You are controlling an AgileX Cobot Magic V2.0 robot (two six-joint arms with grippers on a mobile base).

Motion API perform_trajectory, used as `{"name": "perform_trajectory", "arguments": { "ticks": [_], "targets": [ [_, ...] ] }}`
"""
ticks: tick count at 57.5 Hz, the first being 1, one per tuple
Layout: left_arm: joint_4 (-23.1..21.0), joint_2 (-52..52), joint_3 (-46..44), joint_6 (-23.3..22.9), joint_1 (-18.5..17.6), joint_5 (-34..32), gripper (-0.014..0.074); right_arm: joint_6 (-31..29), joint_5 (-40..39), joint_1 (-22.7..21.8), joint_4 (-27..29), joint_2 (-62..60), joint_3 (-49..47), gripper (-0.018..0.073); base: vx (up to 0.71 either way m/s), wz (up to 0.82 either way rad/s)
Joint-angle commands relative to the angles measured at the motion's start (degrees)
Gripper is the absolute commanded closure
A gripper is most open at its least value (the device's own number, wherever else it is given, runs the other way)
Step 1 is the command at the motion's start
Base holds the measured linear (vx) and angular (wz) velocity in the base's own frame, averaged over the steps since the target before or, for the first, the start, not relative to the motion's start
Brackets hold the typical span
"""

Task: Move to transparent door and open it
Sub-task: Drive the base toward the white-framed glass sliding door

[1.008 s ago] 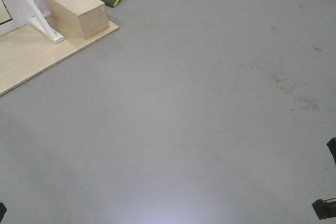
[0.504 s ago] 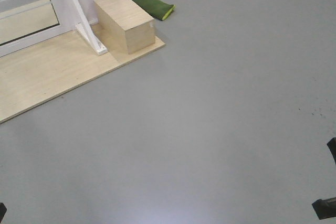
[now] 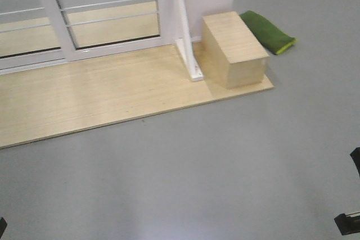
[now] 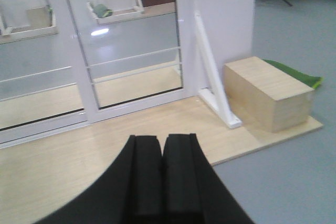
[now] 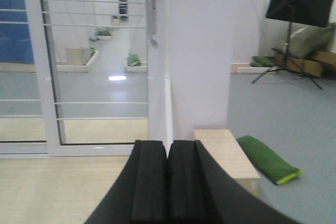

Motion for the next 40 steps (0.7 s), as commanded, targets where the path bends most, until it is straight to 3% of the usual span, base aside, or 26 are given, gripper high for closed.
{"name": "perform_trajectory", "arguments": {
  "ticks": [1,17,40],
  "targets": [
    [-0.11,-0.79,1.34,-0.4,-0.23,-4.46,0.0593,-0.48,-4.53,-0.31,-0.42,-0.8,0.8,0.0502,0.56,0.87],
    [-0.11,-0.79,1.34,-0.4,-0.23,-4.46,0.0593,-0.48,-4.53,-0.31,-0.42,-0.8,0.8,0.0502,0.57,0.61],
    [-0.11,-0.79,1.34,-0.4,-0.23,-4.46,0.0593,-0.48,-4.53,-0.31,-0.42,-0.8,0.8,0.0502,0.58,0.08]
  ]
}}
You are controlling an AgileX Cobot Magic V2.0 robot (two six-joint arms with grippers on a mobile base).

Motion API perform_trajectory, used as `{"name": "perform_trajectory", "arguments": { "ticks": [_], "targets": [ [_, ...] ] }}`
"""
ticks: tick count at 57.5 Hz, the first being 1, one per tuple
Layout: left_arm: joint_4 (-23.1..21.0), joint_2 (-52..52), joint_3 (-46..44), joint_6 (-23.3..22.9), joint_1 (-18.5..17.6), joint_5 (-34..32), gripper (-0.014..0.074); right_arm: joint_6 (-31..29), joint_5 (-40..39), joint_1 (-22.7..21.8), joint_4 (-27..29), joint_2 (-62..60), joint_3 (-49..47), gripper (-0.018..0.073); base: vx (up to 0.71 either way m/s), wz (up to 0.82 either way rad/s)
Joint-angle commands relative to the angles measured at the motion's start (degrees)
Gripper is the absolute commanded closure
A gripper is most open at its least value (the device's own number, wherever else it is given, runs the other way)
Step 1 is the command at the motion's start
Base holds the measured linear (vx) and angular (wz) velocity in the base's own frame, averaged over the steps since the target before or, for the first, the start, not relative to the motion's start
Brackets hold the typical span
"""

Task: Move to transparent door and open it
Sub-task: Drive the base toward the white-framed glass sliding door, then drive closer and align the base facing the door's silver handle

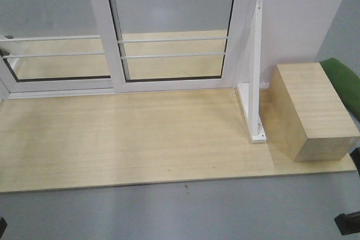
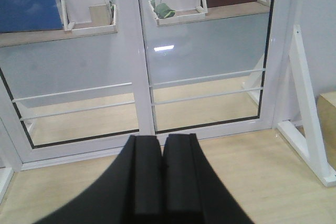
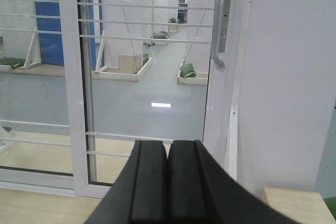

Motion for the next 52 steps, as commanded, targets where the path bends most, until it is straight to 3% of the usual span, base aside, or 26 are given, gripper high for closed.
{"name": "perform_trajectory", "arguments": {
  "ticks": [1,52],
  "targets": [
    [-0.11,-0.79,1.34,-0.4,-0.23,-4.46,0.0593,-0.48,-4.53,-0.31,-0.42,-0.8,0.8,0.0502,0.57,0.01],
    [-0.11,-0.79,1.34,-0.4,-0.23,-4.46,0.0593,-0.48,-4.54,-0.31,-0.42,-0.8,0.8,0.0502,0.5,0.06]
  ]
}}
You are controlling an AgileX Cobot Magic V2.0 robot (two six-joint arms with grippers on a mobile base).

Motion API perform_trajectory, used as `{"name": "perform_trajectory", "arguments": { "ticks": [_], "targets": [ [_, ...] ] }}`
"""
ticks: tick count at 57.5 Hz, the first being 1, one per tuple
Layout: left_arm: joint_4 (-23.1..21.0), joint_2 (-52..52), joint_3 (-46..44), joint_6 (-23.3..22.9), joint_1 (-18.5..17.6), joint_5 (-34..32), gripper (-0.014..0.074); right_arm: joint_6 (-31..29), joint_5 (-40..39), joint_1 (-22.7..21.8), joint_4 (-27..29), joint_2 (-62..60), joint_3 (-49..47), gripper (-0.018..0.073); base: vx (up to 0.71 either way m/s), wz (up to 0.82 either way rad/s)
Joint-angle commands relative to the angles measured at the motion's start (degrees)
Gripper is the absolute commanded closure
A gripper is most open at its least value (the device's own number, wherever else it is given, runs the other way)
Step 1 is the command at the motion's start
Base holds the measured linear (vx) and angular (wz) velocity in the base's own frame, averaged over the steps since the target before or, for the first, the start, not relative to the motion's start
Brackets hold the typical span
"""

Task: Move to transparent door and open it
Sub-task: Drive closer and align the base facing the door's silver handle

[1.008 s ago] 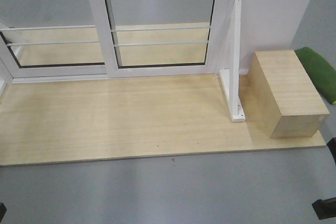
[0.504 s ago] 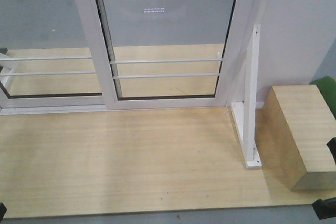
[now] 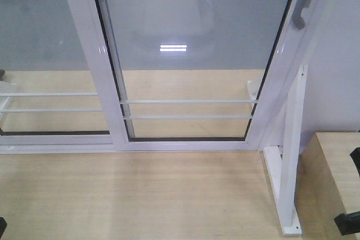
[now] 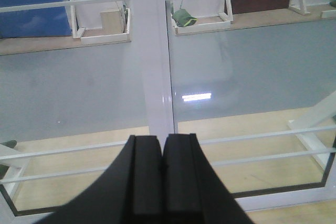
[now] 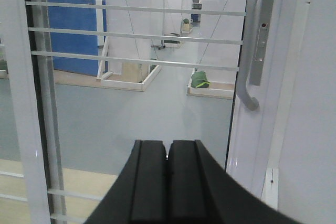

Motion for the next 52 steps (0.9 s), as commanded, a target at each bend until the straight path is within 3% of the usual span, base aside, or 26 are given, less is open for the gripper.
{"name": "perform_trajectory", "arguments": {
  "ticks": [1,52],
  "targets": [
    [-0.11,-0.79,1.34,-0.4,-0.23,-4.46,0.0593,-0.48,-4.59,-0.31,-0.42,-0.8,0.8,0.0502,0.35,0.01],
    [-0.11,-0.2,1.34,-0.4,-0.23,-4.82,0.0594,-0.48,-5.18,-0.32,-0.42,0.43,0.73,0.0502,0.17,-0.02]
  ]
}}
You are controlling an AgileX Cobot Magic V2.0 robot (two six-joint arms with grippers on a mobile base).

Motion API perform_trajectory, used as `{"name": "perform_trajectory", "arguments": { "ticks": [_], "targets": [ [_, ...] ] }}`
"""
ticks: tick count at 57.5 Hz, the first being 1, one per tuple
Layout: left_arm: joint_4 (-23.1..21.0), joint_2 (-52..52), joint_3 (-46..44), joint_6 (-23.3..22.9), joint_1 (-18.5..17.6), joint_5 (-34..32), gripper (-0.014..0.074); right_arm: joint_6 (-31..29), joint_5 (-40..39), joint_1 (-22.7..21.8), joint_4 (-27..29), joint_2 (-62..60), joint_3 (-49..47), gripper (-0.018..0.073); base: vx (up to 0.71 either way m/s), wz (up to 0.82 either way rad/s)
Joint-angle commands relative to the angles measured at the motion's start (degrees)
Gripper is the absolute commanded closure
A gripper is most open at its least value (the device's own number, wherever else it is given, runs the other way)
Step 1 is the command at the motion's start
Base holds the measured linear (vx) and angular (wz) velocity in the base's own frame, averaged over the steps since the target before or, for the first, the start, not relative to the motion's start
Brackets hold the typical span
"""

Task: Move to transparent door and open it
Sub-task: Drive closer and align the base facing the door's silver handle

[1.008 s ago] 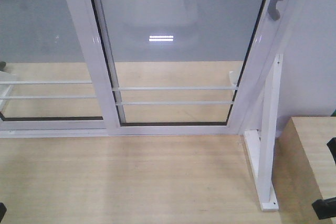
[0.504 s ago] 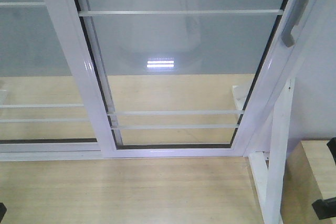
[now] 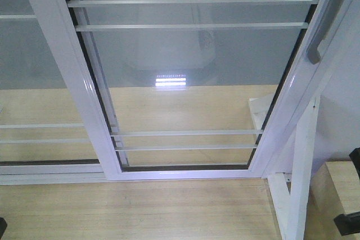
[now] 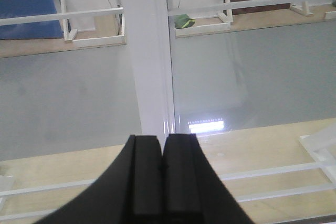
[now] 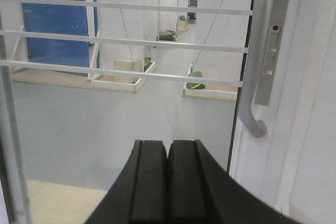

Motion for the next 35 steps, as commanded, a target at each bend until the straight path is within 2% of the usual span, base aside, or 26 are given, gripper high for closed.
{"name": "perform_trajectory", "arguments": {
  "ticks": [1,35],
  "targets": [
    [-0.17,-0.19,1.34,-0.4,-0.12,-5.01,0.0594,-0.48,-5.31,-0.17,-0.39,0.61,0.66,0.0502,0.0,0.05],
    [-0.17,-0.19,1.34,-0.4,-0.19,-4.28,0.0594,-0.48,-4.45,0.17,-0.39,0.91,0.66,0.0502,0.0,0.0]
  ]
}}
